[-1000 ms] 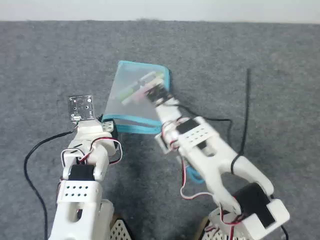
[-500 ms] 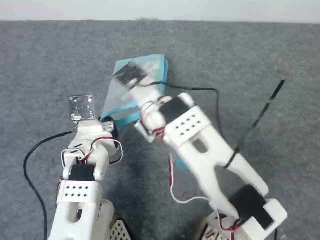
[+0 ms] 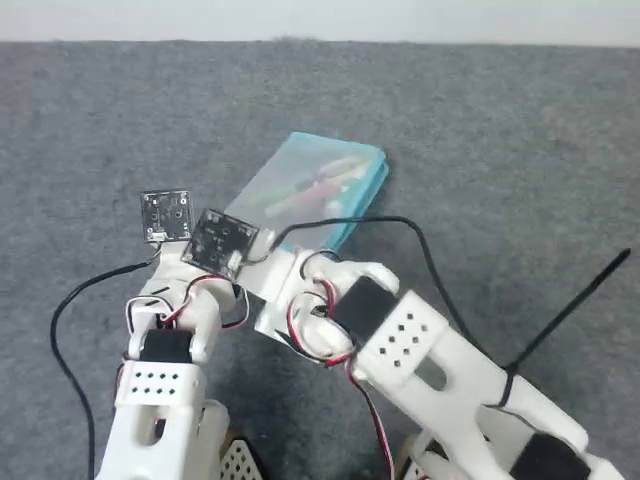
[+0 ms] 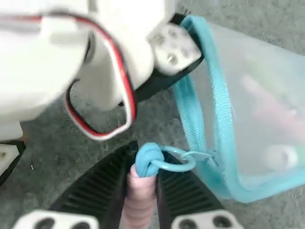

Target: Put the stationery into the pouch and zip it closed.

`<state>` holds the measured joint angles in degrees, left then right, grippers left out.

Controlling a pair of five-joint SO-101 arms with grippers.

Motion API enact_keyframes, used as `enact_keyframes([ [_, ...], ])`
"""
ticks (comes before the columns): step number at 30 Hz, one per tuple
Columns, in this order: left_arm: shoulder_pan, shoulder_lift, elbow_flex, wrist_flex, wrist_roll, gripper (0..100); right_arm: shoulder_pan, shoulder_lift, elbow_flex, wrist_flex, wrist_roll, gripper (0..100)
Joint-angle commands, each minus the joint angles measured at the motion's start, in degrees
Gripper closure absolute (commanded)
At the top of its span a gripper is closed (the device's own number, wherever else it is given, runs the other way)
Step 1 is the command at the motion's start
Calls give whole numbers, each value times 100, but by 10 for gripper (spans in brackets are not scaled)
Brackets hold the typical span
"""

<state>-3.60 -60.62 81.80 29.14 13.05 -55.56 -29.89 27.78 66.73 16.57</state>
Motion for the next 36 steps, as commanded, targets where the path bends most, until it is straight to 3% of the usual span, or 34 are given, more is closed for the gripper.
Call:
enact_keyframes([
  [1, 70, -185, -251, -193, -62, 991, -13, -444, -9, -84, 114, 967],
  [7, 70, -185, -251, -185, -62, 991, 180, -585, -18, 435, 220, 653],
  [9, 70, -185, -251, -176, -62, 991, 180, -725, -18, 620, 360, 608],
  [21, 70, -185, -259, -158, -70, 991, 681, -1982, 1029, 804, 914, 617],
  [25, 70, -185, -259, -158, -70, 991, 866, -1982, 1565, 119, 967, 616],
  [36, 70, -185, -259, -149, -70, 991, 1156, -1815, 2611, -1552, 2127, 615],
])
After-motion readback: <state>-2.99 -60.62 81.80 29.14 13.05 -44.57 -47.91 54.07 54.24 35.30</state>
